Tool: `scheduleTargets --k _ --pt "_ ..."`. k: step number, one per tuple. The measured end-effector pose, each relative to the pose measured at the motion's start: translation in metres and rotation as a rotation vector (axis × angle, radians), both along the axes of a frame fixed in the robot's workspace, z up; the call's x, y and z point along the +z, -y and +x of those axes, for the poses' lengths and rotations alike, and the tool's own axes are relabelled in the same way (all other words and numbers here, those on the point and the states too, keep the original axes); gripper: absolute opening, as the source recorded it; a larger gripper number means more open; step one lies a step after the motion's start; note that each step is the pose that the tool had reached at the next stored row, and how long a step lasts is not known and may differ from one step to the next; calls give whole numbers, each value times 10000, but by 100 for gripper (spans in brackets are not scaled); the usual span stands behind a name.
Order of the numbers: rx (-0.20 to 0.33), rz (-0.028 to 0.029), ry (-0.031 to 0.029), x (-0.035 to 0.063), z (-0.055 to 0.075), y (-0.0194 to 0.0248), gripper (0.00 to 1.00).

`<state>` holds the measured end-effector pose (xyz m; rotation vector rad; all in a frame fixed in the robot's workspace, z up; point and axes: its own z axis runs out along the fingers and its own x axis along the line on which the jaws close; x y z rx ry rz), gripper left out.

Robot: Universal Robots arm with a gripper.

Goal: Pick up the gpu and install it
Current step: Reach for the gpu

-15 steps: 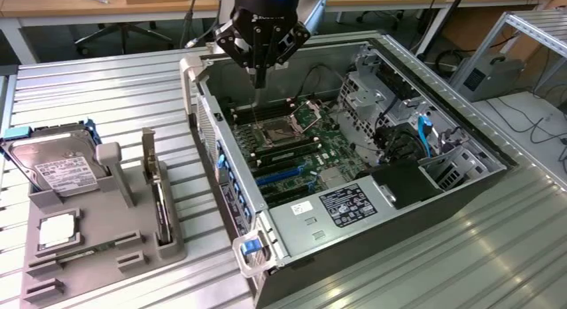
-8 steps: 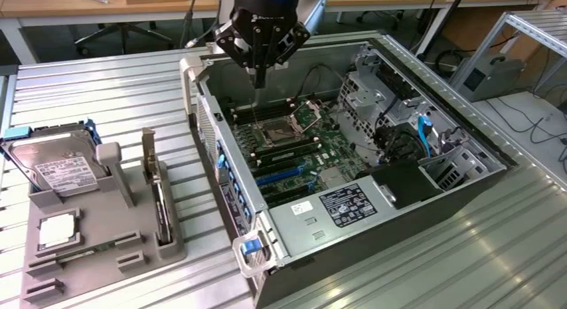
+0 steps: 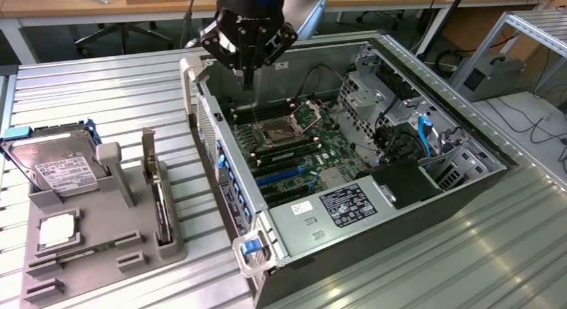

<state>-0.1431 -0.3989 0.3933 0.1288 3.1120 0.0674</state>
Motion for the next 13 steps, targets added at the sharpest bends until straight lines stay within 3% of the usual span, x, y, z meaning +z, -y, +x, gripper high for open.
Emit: scheduleTargets --k 13 --pt "-146 1 1 -4 -369 -1 11"
